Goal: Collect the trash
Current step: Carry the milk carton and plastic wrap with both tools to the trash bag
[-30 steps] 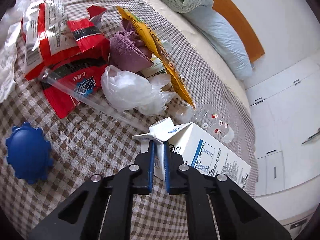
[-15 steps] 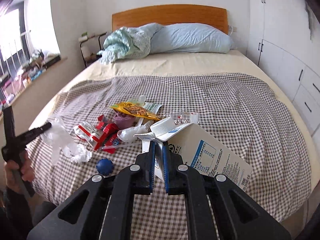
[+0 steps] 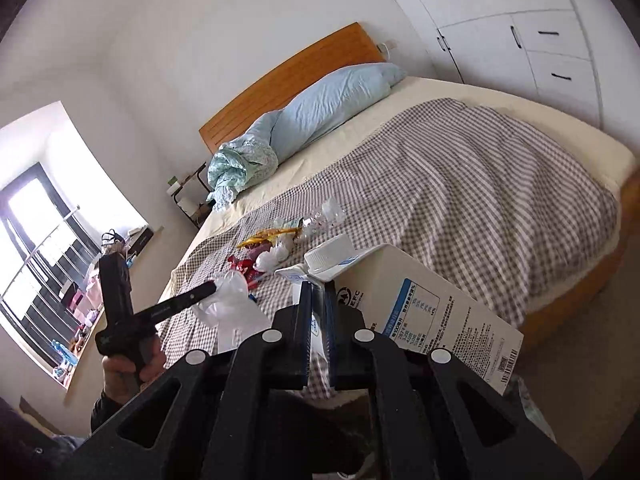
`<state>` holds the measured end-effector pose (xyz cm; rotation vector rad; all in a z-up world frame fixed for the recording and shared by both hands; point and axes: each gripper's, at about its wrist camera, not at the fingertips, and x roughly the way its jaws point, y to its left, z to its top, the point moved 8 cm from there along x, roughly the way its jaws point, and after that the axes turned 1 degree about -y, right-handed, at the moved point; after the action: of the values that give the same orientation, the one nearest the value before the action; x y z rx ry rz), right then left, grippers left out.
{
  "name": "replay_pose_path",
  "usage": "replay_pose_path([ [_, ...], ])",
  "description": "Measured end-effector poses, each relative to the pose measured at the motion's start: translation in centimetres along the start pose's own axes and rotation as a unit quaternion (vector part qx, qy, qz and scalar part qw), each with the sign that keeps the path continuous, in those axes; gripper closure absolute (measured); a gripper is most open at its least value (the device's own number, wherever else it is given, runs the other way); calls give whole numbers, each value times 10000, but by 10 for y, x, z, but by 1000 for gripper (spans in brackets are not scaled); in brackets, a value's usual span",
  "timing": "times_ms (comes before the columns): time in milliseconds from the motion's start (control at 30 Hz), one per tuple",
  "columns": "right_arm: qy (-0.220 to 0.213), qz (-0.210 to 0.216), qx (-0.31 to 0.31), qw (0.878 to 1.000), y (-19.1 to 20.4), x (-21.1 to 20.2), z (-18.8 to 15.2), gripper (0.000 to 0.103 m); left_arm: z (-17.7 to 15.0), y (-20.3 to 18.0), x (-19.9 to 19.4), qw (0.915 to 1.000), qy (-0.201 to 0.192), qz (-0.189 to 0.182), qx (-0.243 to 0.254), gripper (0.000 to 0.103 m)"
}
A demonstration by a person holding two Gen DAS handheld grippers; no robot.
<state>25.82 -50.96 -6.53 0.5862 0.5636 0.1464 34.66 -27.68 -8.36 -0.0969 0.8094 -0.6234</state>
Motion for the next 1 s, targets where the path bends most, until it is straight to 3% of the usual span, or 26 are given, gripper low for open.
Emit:
replay_pose_path([
  [167,279,-266,678,9970,-74,-27,-79,98,-35,-64,34,9971,444,-111,601,103],
  [333,324,-245,1781,9832,-166,-26,-152,98,-75,-112,69,9873,1032,-185,1197,103],
  [500,233,-131,2594,9654,-227,-4,-206,98,-102,-136,94,9744,1392,-75,1763,103],
  [700,-46,-59,3438,9390,-274,13,-251,98,-119,-141,116,9689,1658,-13,1836,103],
  [833,83,-621,3513,9342,-291,4,-280,97,-131,-143,124,9649,1807,-2,1904,103],
  [1000,219,-1237,3758,9181,-309,-11,-323,94,-143,-147,133,9621,1963,-65,1892,103],
])
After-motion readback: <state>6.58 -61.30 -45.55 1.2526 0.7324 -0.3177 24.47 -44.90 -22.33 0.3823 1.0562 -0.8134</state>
